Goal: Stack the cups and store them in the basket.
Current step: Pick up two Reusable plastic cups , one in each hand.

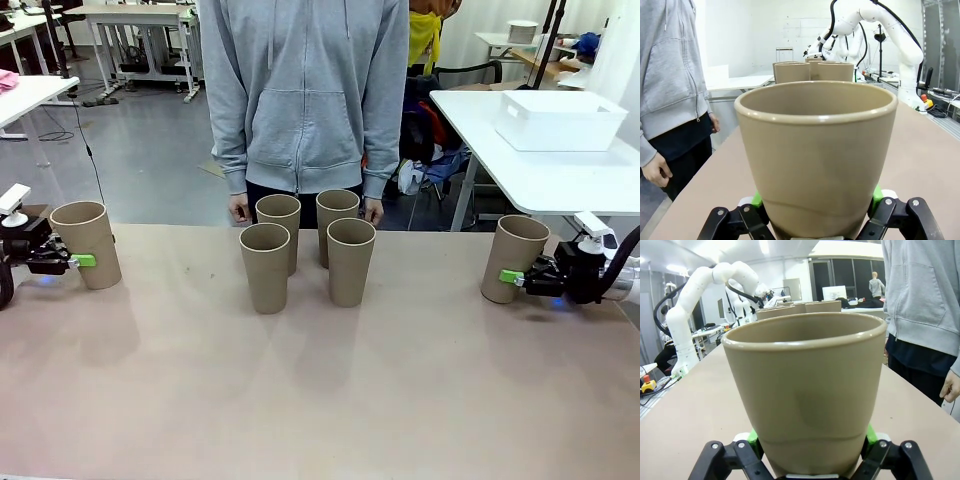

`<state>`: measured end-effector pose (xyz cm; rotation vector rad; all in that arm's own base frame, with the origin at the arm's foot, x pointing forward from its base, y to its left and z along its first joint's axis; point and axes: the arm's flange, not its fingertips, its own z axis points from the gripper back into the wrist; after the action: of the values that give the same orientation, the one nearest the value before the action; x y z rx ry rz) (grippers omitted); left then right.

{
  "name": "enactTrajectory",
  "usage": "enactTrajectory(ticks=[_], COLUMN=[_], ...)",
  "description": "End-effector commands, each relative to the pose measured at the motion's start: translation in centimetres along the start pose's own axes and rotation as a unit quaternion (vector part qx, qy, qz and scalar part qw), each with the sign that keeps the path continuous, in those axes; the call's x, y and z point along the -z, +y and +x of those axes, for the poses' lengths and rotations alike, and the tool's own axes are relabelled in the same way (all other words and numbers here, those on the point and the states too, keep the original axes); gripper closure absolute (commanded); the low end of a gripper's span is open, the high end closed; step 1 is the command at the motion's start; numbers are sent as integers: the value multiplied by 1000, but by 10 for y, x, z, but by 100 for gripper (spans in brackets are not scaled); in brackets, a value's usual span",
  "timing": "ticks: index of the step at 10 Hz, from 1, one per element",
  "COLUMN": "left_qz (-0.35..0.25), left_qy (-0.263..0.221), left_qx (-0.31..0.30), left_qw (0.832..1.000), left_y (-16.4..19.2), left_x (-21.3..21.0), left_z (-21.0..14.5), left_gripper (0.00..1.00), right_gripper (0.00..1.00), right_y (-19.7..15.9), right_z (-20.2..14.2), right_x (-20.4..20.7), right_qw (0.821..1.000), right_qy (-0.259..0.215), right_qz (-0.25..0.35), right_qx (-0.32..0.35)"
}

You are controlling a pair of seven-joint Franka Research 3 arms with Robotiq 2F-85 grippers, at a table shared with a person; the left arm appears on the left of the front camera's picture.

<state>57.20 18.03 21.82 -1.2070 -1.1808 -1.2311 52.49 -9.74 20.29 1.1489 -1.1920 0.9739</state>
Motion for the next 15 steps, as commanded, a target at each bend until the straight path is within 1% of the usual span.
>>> enactTrajectory(ticks=[1,2,3,4,7,8,9,10,12,14,15], left_qz=[-1,0,-23,0,0,-4,-4,3,17,12,10], left_qy=[9,2,-11,0,0,0,-2,-16,-18,-35,-29], left_qx=[13,15,12,1,1,2,10,17,32,42,46], left_qw=[1000,1000,1000,1000,1000,1000,1000,1000,999,998,998], left_y=[-10,-10,-11,0,0,0,-3,-8,-21,-46,-64], left_x=[5,5,4,0,0,0,12,25,44,68,85], left_z=[-1,1,2,0,0,0,19,45,85,122,140], left_gripper=[24,56,43,43,43,15,15,15,15,15,15], right_gripper=[52,60,72,72,72,72,17,17,17,17,17], right_y=[2,1,4,0,0,0,1,12,34,71,98], right_z=[7,7,9,0,0,0,-1,27,62,92,104], right_x=[7,7,6,0,0,0,-1,11,29,45,57], right_qw=[1000,1000,1000,1000,1000,1000,1000,1000,1000,1000,1000], right_qy=[-1,-1,12,0,0,0,1,-14,-18,-19,-9], right_qz=[-9,-6,22,0,0,0,3,0,1,14,10], right_qx=[3,3,-3,0,0,0,1,-10,-12,-1,4])
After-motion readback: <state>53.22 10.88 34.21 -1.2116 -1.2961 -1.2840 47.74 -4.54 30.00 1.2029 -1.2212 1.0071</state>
